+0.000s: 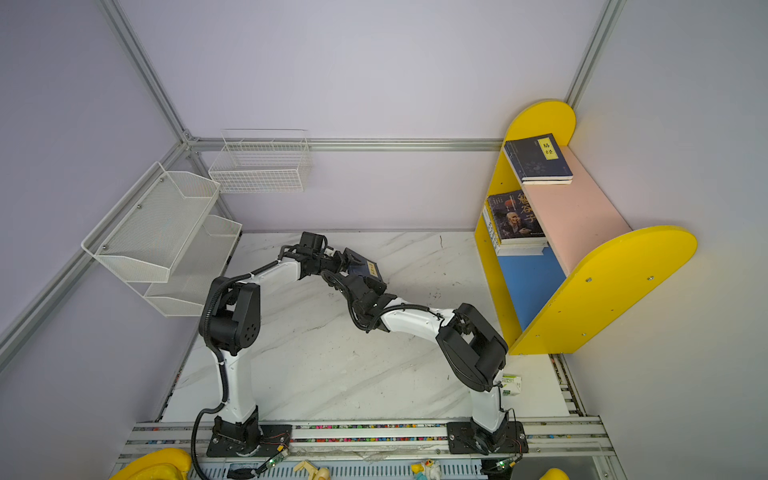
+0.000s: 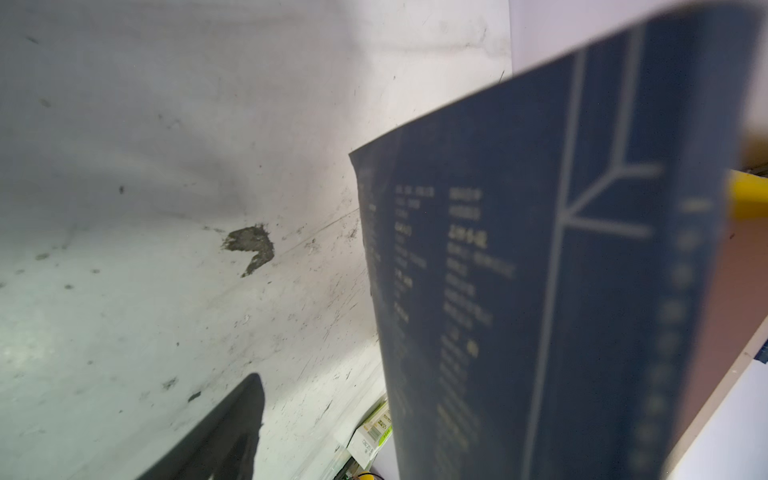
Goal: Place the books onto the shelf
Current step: 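Lift the blue paperback upright with the left gripper while the right gripper grips it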
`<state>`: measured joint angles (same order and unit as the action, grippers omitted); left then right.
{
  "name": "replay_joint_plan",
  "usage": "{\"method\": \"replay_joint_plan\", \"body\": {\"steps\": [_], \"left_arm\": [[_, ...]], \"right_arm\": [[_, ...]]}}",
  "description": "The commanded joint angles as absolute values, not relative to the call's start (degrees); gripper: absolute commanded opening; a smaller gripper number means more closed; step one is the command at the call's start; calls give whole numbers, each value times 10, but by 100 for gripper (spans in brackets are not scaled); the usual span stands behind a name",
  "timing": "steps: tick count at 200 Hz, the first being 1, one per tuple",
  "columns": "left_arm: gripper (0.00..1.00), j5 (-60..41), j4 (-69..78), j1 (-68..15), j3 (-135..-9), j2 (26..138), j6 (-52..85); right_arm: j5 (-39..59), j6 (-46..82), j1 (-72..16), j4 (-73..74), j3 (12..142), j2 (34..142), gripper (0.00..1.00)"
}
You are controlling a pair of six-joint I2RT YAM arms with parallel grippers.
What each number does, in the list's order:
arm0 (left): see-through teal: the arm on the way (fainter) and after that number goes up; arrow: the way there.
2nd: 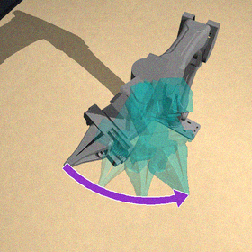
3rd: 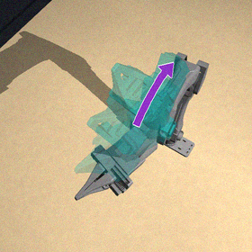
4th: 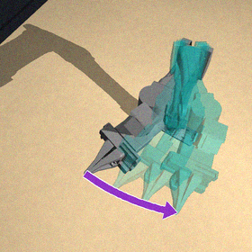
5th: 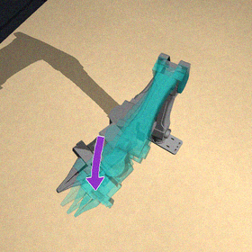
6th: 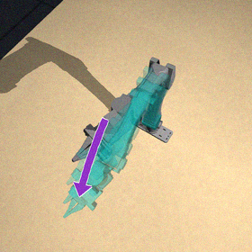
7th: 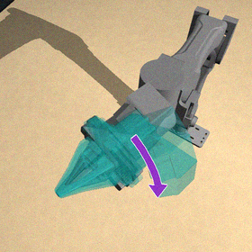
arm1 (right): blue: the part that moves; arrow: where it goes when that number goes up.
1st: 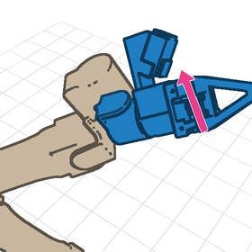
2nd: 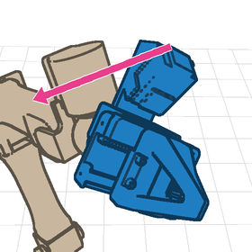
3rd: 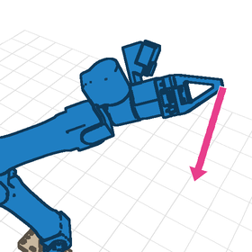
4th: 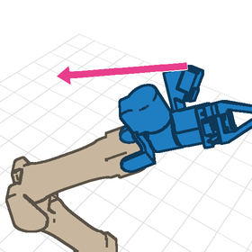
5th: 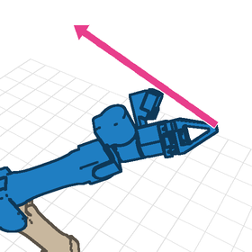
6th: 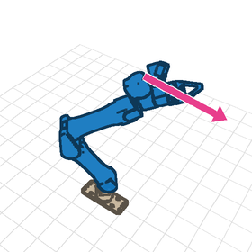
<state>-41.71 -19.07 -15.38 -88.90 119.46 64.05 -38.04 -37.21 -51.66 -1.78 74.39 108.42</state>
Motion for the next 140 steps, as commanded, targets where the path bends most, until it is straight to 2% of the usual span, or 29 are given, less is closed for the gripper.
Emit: {"method": "replay_joint_plan", "body": {"steps": [1,18,32,78,116,130,140], "left_arm": [[75,-422,-210,-162,-951,1187,604],[66,-421,-211,-163,-946,1191,605],[64,-417,-209,-164,-947,1193,606],[25,-421,-178,-166,-953,1194,624],[10,-420,-156,-165,-945,1187,634],[6,-424,-144,-165,-942,1187,641],[3,-424,-134,-163,-937,1185,648]], "right_arm": [[-403,-390,-519,43,739,1084,5],[-402,-398,-521,56,738,1081,5],[-404,-410,-522,70,732,1080,5],[-392,-420,-523,98,721,1073,6],[-382,-371,-522,105,715,1074,9],[-380,-341,-522,99,714,1073,17],[-382,-310,-522,85,718,1073,33]]}}
